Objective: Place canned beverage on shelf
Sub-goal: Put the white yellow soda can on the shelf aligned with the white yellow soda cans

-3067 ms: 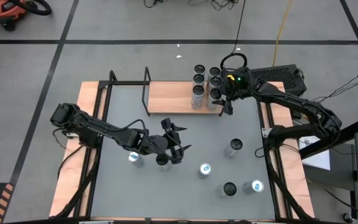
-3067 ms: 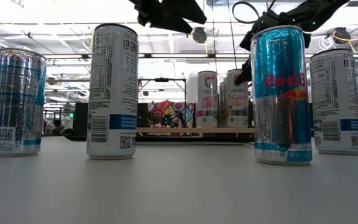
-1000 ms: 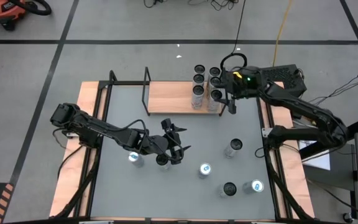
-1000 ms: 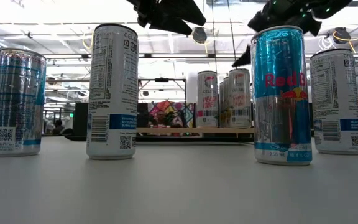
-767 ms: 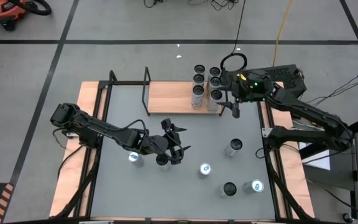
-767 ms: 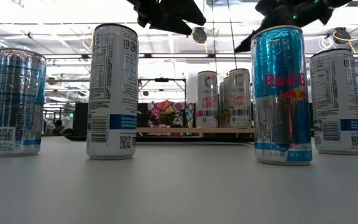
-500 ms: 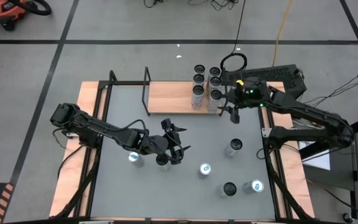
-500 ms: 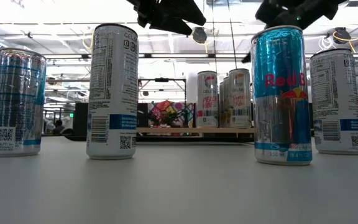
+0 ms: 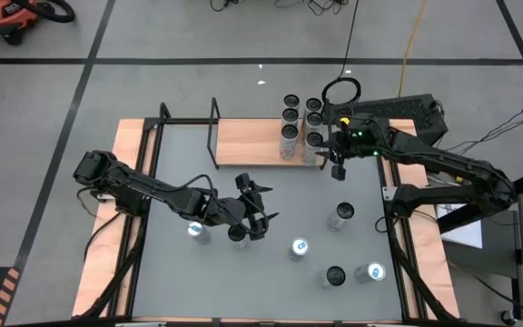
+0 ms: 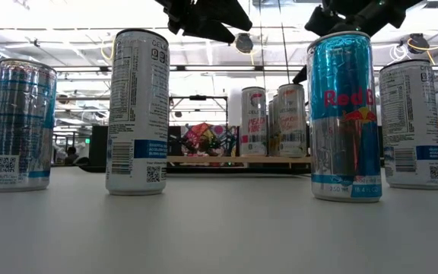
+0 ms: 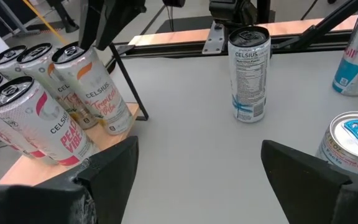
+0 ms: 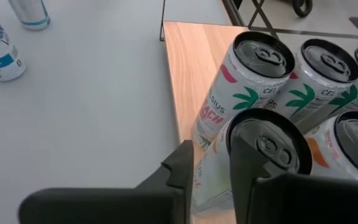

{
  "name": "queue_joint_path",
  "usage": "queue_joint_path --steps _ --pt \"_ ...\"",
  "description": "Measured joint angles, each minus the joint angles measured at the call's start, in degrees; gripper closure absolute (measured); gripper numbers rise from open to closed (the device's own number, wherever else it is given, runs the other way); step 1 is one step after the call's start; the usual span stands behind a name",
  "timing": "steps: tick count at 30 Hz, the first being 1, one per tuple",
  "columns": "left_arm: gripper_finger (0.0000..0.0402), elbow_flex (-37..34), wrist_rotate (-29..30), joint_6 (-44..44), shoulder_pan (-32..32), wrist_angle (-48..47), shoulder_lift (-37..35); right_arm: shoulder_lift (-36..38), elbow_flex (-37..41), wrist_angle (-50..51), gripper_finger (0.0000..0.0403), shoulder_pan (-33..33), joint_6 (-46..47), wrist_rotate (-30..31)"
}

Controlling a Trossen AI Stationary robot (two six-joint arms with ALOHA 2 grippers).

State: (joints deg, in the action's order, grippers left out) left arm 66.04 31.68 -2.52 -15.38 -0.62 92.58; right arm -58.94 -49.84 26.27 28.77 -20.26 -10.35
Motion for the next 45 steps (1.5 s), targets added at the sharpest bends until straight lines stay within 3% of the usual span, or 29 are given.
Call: queue_joint_path --steps 6,11,25,28,30,38,45 --pt "0.0068 0.0 0.0 0.0 0.0 -0.1 0.0 0.0 0.1 -1.5 0.0376 0.1 -1.7 0.2" --pt "0.0068 0.0 0.0 0.0 0.0 -0.5 0.0 -0.1 0.2 -1.9 0.0375 0.1 -2.6 4.5" --pt "0.0068 0.0 0.0 -0.2 0.0 -1.6 0.0 5.3 0.4 -0.1 0.0374 -0.9 0.3 4.3" --pt "0.0068 0.0 0.0 -0.1 0.0 -1.6 0.0 5.6 0.4 0.7 0.0374 -2.1 0.6 0.8" --pt "0.0068 0.0 0.0 -0.1 0.0 -1.5 0.0 5.2 0.4 0.9 0.0374 -2.7 1.7 -1.7" --pt "0.0068 0.0 0.0 -0.2 0.0 -1.4 0.0 -0.2 0.3 -0.2 0.0376 -4.6 3.8 -1.6" --pt "0.0068 0.0 0.0 -0.2 0.0 -1.4 0.0 -4.8 0.3 -0.4 0.0395 -4.6 3.7 5.0"
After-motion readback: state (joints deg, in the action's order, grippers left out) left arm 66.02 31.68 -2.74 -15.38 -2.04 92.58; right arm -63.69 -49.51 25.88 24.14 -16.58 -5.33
